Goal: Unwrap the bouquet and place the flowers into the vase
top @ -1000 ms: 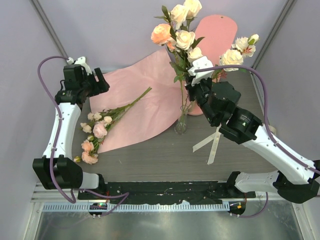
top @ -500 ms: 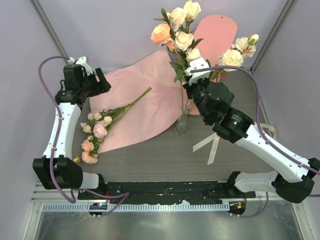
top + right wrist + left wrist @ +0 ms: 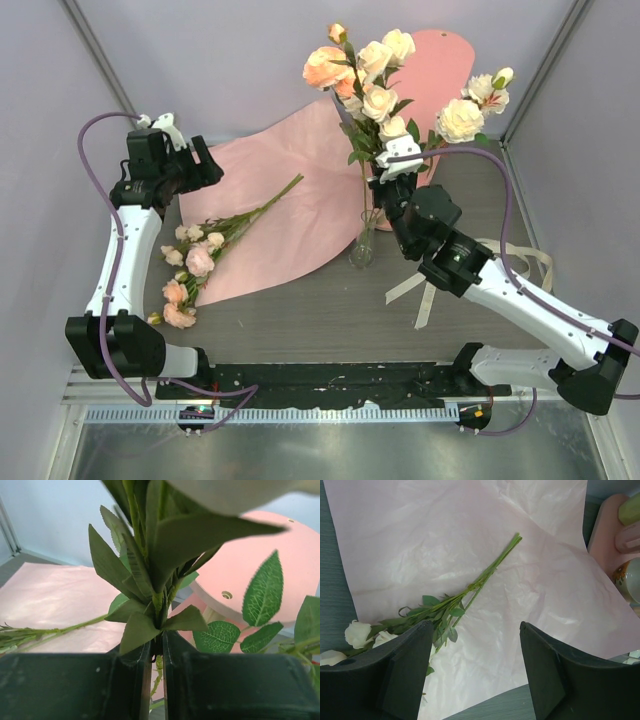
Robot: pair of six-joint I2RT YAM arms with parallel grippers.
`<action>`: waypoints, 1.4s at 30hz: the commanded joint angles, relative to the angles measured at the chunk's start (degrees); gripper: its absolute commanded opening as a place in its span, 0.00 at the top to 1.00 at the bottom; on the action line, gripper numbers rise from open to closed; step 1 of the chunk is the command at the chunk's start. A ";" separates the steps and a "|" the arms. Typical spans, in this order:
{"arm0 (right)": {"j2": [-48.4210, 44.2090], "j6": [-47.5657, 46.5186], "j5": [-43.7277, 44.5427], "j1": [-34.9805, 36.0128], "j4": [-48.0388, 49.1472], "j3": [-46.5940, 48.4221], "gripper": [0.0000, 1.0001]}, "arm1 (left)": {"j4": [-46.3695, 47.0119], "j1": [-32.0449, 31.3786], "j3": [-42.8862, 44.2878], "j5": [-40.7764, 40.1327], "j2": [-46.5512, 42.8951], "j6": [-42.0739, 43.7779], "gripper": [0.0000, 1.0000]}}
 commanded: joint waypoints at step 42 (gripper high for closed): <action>-3.13 11.77 1.91 -0.47 15.21 -21.07 0.91 | 2.74 -0.33 0.57 2.14 -0.67 -0.39 0.27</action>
